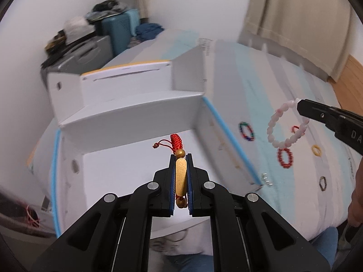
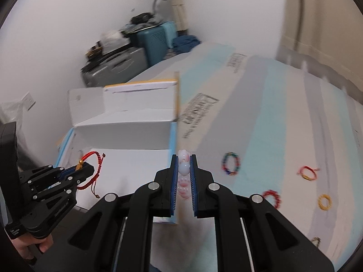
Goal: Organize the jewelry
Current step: 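Carry both bracelets into the white box with the left and right tools, then open both tools to drop the bracelets into the box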
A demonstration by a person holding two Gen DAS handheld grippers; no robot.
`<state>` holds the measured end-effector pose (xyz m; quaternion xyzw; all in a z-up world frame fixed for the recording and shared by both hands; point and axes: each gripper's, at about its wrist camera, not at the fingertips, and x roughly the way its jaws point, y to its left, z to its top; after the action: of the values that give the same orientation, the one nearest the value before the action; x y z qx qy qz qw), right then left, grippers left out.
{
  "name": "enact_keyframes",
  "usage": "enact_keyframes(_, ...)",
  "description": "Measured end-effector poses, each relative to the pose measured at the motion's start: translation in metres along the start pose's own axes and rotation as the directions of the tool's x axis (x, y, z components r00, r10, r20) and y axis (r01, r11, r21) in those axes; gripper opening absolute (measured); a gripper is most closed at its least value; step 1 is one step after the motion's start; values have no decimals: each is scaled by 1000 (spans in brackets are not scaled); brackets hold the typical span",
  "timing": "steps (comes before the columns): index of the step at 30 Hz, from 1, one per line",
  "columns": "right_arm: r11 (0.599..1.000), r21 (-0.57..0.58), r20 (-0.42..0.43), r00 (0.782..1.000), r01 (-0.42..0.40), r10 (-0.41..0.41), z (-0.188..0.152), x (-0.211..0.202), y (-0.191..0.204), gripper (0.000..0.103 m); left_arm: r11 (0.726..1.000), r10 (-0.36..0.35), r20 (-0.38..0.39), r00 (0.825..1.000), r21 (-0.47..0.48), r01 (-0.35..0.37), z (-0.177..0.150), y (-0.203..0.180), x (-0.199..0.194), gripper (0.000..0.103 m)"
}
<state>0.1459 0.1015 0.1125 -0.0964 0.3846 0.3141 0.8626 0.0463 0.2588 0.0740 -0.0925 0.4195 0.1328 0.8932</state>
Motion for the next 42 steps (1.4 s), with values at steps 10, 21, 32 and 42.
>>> enact_keyframes(10, 994, -79, -107, 992, -77, 69, -6, 59, 71, 9, 996, 33, -83, 996, -83, -40, -21, 68, 17, 7)
enact_keyframes(21, 993, -95, -249, 967, -69, 44, -27, 126, 89, 9, 991, 36, -210, 977, -121, -63, -45, 98, 62, 7)
enact_keyframes(32, 994, -88, -344, 939, -58, 25, -48, 169, 87, 9, 989, 32, -293, 955, -126, -72, -64, 111, 94, 7)
enact_keyframes(42, 996, -83, -355, 935, -33, 1, -51, 172, 90, 30, 989, 79, -289, 954, -97, -111, -68, 106, 92, 19)
